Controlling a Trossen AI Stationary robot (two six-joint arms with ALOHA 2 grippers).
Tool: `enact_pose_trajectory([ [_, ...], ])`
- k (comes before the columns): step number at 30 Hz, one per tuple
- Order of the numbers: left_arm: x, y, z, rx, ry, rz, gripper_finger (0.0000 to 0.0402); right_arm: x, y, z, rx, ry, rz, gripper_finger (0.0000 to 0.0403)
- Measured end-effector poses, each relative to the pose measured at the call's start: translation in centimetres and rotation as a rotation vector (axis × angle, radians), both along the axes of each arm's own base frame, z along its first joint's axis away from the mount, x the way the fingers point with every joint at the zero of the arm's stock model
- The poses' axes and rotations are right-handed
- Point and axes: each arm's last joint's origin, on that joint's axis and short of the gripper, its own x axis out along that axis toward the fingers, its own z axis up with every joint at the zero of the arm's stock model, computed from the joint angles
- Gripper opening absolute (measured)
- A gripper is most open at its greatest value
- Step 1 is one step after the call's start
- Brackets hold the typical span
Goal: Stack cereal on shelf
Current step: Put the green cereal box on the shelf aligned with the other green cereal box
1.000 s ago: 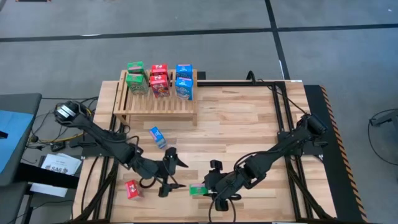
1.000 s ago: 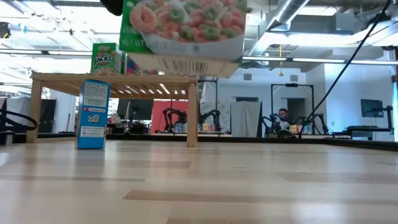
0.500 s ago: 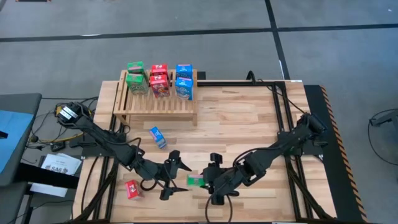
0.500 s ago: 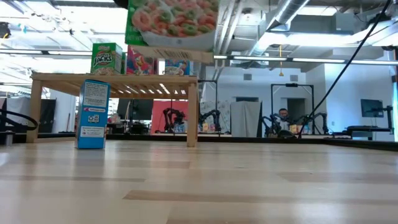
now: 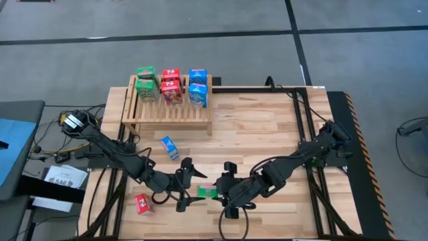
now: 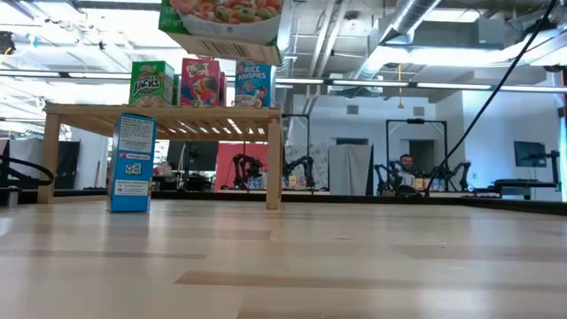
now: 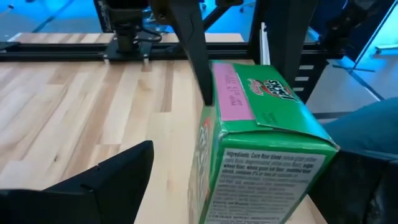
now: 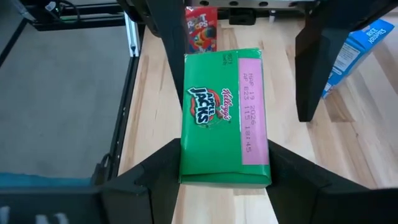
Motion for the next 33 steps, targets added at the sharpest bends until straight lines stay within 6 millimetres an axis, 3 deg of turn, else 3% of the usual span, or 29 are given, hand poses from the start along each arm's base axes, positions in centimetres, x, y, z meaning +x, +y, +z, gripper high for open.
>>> enact_pose_trajectory([
  [10, 0.12, -0.21, 0.5, -0.018, -0.043, -0.053, 0.0349, -0.02, 0.06, 0.01, 0.002, 0.0, 0.004, 0.0227],
  [23, 0.11, -0.25, 0.52, -0.01, -0.045, -0.06, 0.0218, -0.03, 0.04, -0.01, 0.0, 0.002, 0.003, 0.0227],
  [33, 0.1, -0.25, 0.54, -0.01, -0.046, -0.062, 0.0183, -0.03, 0.05, -0.01, 0.011, 0.004, -0.002, 0.0227],
])
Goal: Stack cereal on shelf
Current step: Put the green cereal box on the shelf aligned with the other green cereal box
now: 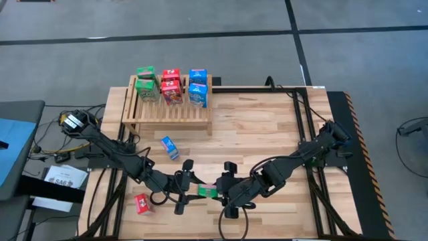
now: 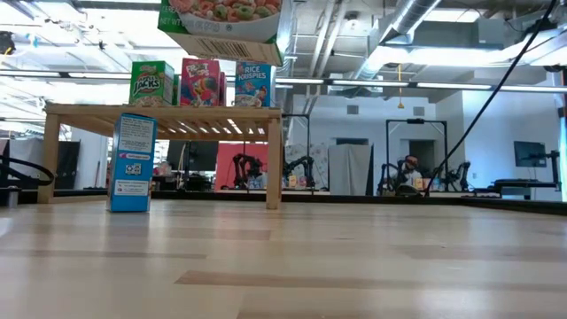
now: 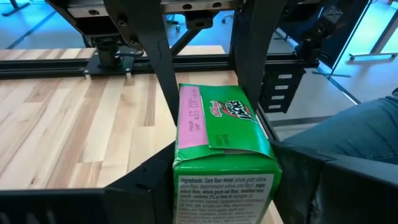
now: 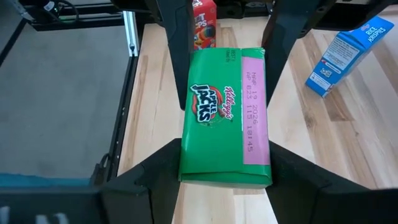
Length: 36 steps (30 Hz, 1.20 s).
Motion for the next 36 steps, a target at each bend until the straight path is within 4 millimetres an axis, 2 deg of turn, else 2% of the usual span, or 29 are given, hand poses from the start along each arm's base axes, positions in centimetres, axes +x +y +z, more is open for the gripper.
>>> enact_pose_trajectory([
  [9, 0.0, 0.0, 0.1, -0.003, -0.006, 0.002, 0.0184, 0.0, 0.0, 0.0, -0.006, 0.001, 0.006, 0.0231],
  [23, 0.0, 0.1, 0.1, 0.024, -0.01, 0.01, 0.0183, -0.3, -0.2, -0.2, -0.03, 0.04, 0.015, 0.0284],
  [28, 0.0, 0.1, 0.1, 0.042, -0.014, 0.022, 0.0183, -1.8, -0.8, 1.6, -0.046, 0.034, 0.033, 0.0286],
  [36, -0.9, 0.9, 1.1, 0.085, -0.012, 0.093, 0.0183, -6.4, -1.4, 7.0, -0.015, -0.095, 0.113, 0.0286],
])
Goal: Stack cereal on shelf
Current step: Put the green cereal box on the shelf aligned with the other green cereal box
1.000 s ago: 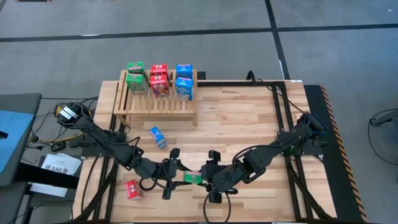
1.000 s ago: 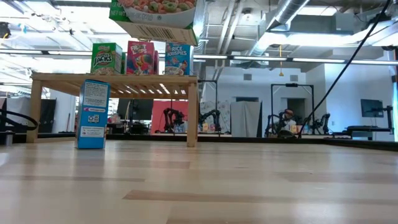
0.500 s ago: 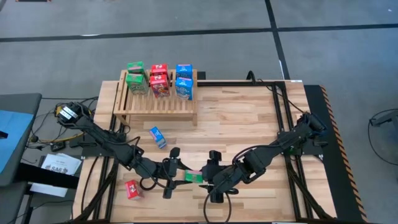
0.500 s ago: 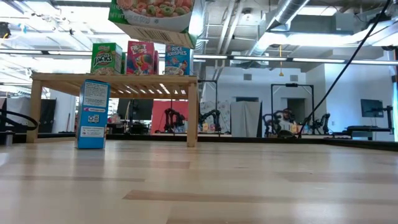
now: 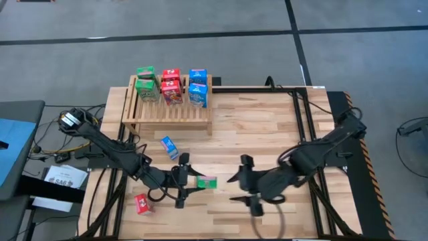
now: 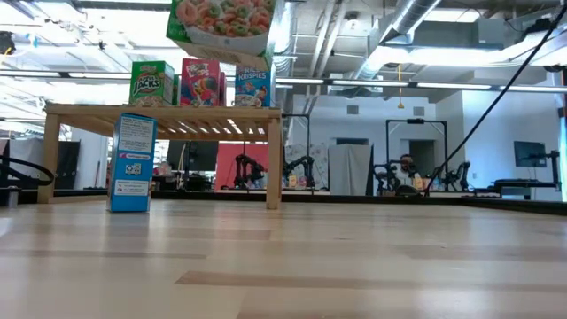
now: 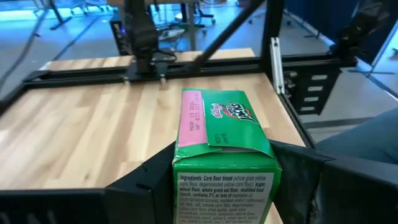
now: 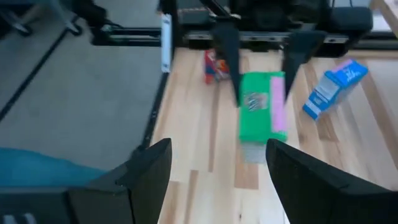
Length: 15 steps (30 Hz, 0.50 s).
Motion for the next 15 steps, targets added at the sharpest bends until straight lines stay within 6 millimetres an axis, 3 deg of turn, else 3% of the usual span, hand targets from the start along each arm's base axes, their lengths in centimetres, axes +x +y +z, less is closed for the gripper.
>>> enact_pose_trajectory([
  [7, -2.1, 1.6, 2.2, 0.033, -0.006, 0.07, 0.0183, -3.9, -0.3, 3.2, 0.027, -0.073, 0.074, 0.0286],
  [15, -5.8, 4.4, 4.4, 0.038, 0.01, 0.243, 0.0183, -7.8, 0.6, 4.9, 0.048, -0.1, 0.181, 0.0286],
])
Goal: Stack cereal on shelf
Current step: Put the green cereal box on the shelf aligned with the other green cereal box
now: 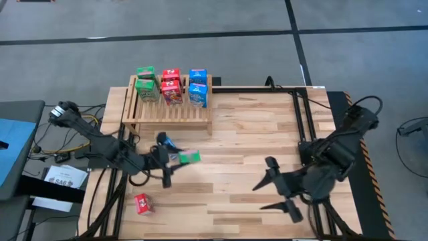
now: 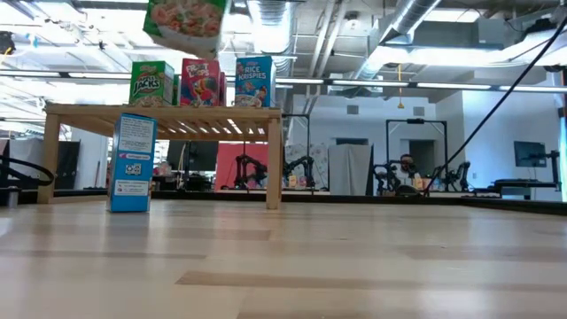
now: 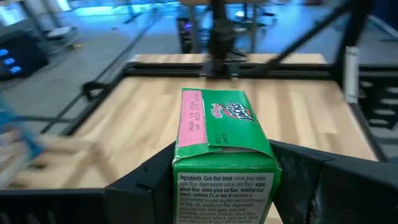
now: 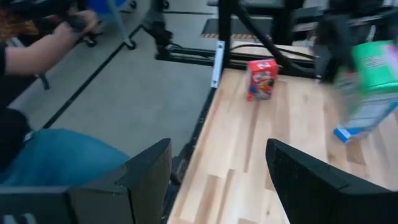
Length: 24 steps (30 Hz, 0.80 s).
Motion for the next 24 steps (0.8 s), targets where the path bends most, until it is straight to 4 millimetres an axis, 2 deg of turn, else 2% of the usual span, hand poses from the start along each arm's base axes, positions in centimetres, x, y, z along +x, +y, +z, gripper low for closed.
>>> enact_pose_trajectory([
  [6, -3.6, 2.6, 0.0, -0.026, -0.066, 0.143, 0.0183, -1.9, 1.3, 0.1, -0.025, -0.01, 0.039, 0.0286],
  [13, -7.7, 5.6, -0.5, -0.069, -0.19, 0.325, 0.0183, -3.1, 2.1, -0.1, -0.064, -0.009, 0.052, 0.0286],
  [24, -11.2, 8.1, -1.0, 0.027, -0.199, 0.539, 0.0183, -3.4, 2.2, -0.3, -0.083, 0.004, 0.059, 0.0286],
])
